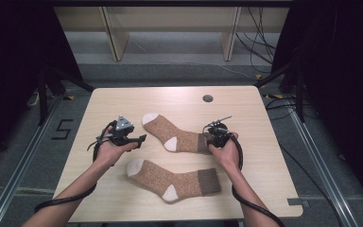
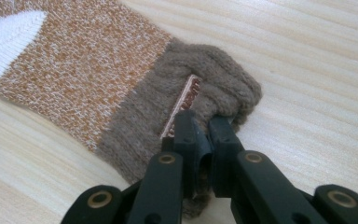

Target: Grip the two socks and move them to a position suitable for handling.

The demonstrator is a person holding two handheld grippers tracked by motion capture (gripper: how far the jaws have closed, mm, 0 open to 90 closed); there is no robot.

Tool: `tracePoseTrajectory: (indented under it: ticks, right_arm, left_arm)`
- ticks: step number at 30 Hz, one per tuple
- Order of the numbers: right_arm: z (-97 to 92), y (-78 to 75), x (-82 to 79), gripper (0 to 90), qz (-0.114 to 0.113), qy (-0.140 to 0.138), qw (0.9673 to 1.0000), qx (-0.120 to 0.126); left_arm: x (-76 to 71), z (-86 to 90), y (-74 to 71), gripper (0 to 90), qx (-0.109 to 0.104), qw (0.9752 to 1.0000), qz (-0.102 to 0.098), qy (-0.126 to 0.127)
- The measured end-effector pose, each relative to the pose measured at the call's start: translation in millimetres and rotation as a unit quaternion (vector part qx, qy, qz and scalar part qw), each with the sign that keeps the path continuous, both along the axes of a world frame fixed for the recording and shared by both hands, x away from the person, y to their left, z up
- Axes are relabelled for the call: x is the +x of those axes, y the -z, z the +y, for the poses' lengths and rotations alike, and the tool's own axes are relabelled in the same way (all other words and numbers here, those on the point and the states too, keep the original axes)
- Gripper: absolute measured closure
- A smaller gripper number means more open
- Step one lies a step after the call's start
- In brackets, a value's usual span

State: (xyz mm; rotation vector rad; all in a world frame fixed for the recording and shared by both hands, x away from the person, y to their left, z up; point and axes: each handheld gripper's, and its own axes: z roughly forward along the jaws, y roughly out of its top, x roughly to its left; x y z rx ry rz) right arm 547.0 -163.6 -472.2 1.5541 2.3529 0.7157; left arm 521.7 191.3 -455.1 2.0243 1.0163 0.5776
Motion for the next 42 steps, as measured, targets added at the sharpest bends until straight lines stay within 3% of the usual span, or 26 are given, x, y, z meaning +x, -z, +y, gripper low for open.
tracePoseTrajectory:
  ticks: [4,6,10,14,18,19,20,21,22,25,26,27,28,29,32,33,36,37,40,42]
  right_arm:
    - [-1.5,-1.2,0.1,85.5,-0.001,-0.006,1.0000,-0.001]
    - [-0.9,-3.3,-0.8,85.9,-0.006,-0.010,0.9999,0.001]
    - [0.4,-6.0,-3.1,86.1,-0.008,-0.011,0.9999,0.005]
    - [0.4,-7.5,-5.1,86.1,-0.010,-0.015,0.9998,0.005]
    - [-0.1,-8.4,-6.2,86.1,-0.012,-0.025,0.9996,-0.002]
    - [0.4,-8.0,-6.1,86.1,-0.011,-0.024,0.9996,-0.001]
    - [0.7,-7.2,-6.2,86.1,-0.011,-0.023,0.9997,0.000]
    - [-0.1,-6.1,-5.8,86.0,-0.011,-0.030,0.9995,-0.004]
    - [-0.1,-6.1,-5.8,86.0,-0.011,-0.030,0.9995,-0.004]
    - [1.3,-5.0,-6.6,86.1,-0.007,-0.022,0.9997,0.002]
    - [0.0,-4.2,-5.8,86.0,-0.015,-0.032,0.9994,-0.004]
    - [1.0,-5.1,-7.0,86.0,-0.005,-0.024,0.9997,0.001]
    - [0.8,-4.9,-7.1,86.0,-0.006,-0.025,0.9997,0.002]
    - [0.5,-4.5,-6.9,86.0,-0.009,-0.025,0.9996,0.001]
    - [0.6,-4.5,-7.6,86.0,-0.004,-0.024,0.9997,0.002]
    - [0.6,-4.5,-7.6,86.0,-0.004,-0.024,0.9997,0.002]
    - [0.6,-4.1,-7.8,86.0,-0.004,-0.024,0.9997,0.003]
    - [0.6,-4.1,-7.9,86.0,-0.004,-0.024,0.9997,0.004]
    - [1.1,-3.8,-8.4,86.0,-0.003,-0.023,0.9997,0.004]
    - [0.8,-3.0,-7.6,85.9,-0.007,-0.027,0.9996,0.003]
  left_arm:
    - [-1.3,-0.3,1.1,35.9,-0.001,1.0000,-0.001,-0.001]
    - [-2.2,1.9,1.5,35.8,0.015,0.9999,0.005,0.001]
    - [-2.1,2.1,4.7,35.9,0.009,0.9999,0.004,0.001]
    - [1.3,1.2,4.9,36.3,0.016,0.9999,0.004,-0.005]
    - [15.8,-2.4,6.4,36.5,0.022,0.9998,0.001,-0.004]
    - [20.5,-5.8,8.4,36.3,0.014,0.9999,-0.004,-0.008]
    - [25.9,-6.0,8.4,36.1,0.031,0.9995,-0.002,0.000]
    - [31.1,-9.7,10.8,35.4,0.022,0.9997,-0.007,-0.005]
    - [35.4,-9.8,11.3,35.4,0.033,0.9994,-0.007,0.000]
    - [51.1,-15.8,17.0,34.9,0.020,0.9997,-0.008,-0.009]
    - [57.2,-16.9,19.8,34.9,0.024,0.9997,-0.005,-0.010]
    - [61.7,-17.9,22.7,35.1,0.026,0.9996,-0.006,-0.010]
    - [68.6,-18.8,26.7,36.2,0.015,0.9998,-0.004,-0.014]
    - [71.5,-18.4,28.2,36.5,0.018,0.9997,0.002,-0.014]
    - [75.6,-23.1,34.8,36.8,-0.005,0.9997,0.006,-0.023]
    - [76.4,-22.4,35.6,36.8,0.012,0.9998,0.011,-0.014]
    - [78.3,-25.5,41.4,36.7,0.013,0.9996,0.020,-0.013]
    - [78.8,-28.2,44.9,36.7,0.000,0.9996,0.020,-0.022]
    - [80.3,-30.1,48.1,36.3,-0.004,0.9993,0.025,-0.027]
    - [82.3,-28.9,47.2,36.0,0.009,0.9991,0.036,-0.021]
